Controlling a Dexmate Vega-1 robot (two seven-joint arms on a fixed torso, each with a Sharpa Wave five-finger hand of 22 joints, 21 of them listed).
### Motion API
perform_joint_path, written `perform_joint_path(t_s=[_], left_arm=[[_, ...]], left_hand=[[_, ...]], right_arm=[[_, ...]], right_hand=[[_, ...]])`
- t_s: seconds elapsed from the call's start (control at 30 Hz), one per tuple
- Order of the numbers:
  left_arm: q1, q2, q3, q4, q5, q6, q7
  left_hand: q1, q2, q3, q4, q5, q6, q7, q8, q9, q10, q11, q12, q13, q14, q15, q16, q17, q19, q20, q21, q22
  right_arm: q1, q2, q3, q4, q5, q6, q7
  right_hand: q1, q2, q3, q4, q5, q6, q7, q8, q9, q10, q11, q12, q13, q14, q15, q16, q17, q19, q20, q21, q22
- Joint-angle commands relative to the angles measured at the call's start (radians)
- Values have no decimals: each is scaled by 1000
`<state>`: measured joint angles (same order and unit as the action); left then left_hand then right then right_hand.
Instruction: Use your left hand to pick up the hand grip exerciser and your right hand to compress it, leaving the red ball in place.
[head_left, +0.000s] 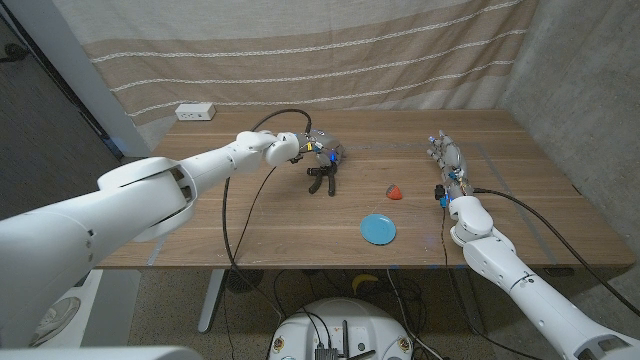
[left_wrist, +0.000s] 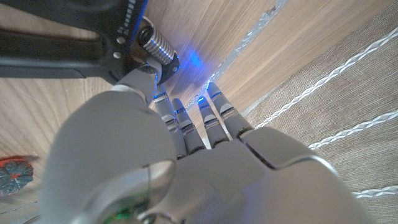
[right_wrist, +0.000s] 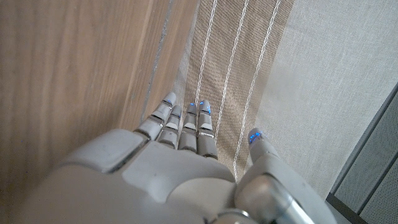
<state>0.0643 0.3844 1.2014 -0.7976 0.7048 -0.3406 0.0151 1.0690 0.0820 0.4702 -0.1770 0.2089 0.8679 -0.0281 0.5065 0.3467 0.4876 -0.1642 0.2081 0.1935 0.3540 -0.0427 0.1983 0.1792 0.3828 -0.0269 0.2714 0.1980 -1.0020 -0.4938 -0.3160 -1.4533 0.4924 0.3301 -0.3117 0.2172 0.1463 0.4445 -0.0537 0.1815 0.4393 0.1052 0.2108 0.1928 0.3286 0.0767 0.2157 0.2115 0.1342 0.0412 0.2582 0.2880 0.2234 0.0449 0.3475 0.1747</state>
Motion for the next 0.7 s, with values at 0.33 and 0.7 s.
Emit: perform_joint_path(t_s=[0.33, 0.7], left_arm=[[20, 32, -75, -77, -77, 34, 15], [41, 55, -108, -132, -75, 52, 49]], left_hand=[[11, 9, -14, -2, 9, 54, 71, 54, 84, 21, 8, 3, 5, 5, -127, -1, 2, -2, -4, 9, 3], [15, 12, -21, -1, 10, 43, 72, 73, 113, 30, 7, 3, 7, 10, -128, 0, 1, -1, -3, 11, 4]], right_arm=[[-5, -6, 5, -6, -3, 16, 6], [-13, -15, 8, -30, -16, 4, -7]], right_hand=[[-7, 11, -6, 0, -2, 6, -4, -2, 5, 10, -1, -1, 3, 5, 3, 4, 2, 11, 4, -5, 1], [-8, 11, -6, -1, -2, 8, -3, -2, 5, 8, 0, -2, 3, 6, 4, 3, 2, 13, 4, -8, 1]])
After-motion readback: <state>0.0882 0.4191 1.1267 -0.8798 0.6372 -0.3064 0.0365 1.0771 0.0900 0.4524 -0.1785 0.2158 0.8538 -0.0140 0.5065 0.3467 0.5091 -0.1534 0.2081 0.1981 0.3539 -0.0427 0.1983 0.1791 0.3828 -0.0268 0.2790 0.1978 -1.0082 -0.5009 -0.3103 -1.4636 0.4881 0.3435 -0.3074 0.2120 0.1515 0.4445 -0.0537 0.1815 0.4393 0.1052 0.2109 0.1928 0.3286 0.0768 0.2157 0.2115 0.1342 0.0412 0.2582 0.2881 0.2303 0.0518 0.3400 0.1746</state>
